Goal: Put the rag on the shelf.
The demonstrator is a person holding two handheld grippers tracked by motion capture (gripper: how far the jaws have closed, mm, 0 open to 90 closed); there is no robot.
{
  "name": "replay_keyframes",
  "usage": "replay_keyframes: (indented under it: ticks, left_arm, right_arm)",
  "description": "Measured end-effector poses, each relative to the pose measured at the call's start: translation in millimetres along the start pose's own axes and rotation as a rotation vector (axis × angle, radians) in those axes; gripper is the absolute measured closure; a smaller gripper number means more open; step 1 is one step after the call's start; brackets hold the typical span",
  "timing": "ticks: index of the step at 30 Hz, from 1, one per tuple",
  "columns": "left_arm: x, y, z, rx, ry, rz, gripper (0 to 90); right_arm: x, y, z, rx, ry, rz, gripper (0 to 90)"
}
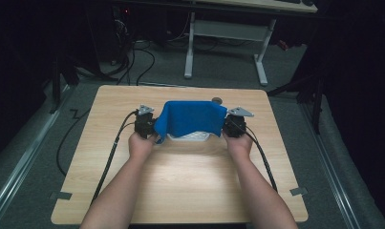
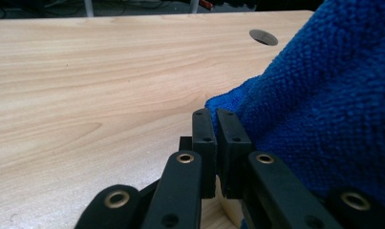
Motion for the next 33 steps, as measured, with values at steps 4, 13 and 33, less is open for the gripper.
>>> replay_keyframes:
  ticks: [4,13,33]
  left_arm:
    - [-1.9,-0.5,2.8,0.004,0.011,0.006,87.1]
    - [-2.8,-1.7,5.4,0.007,0.018,0.014,85.0]
    - [25.1,15.9,-17.7,-0.005,-0.036,-0.074,65.7]
  right_arm:
    - [0.5,-0.5,5.9,-0.008,0.004,0.000,88.1]
    - [0.0,-1.1,8.6,-0.015,0.010,0.002,87.8]
    - [10.1,-12.9,-16.7,-0.013,-0.022,0.018,65.6]
Point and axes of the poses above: each handheld gripper's, and its own axes: x roughly backward along the jaws, z roughly out of its underside, y roughly to its left, the point moved 8 cm from there along -x, roughly forward along the jaws, and after that the axes turned 5 degrees about -y, right-handed, at the moved point
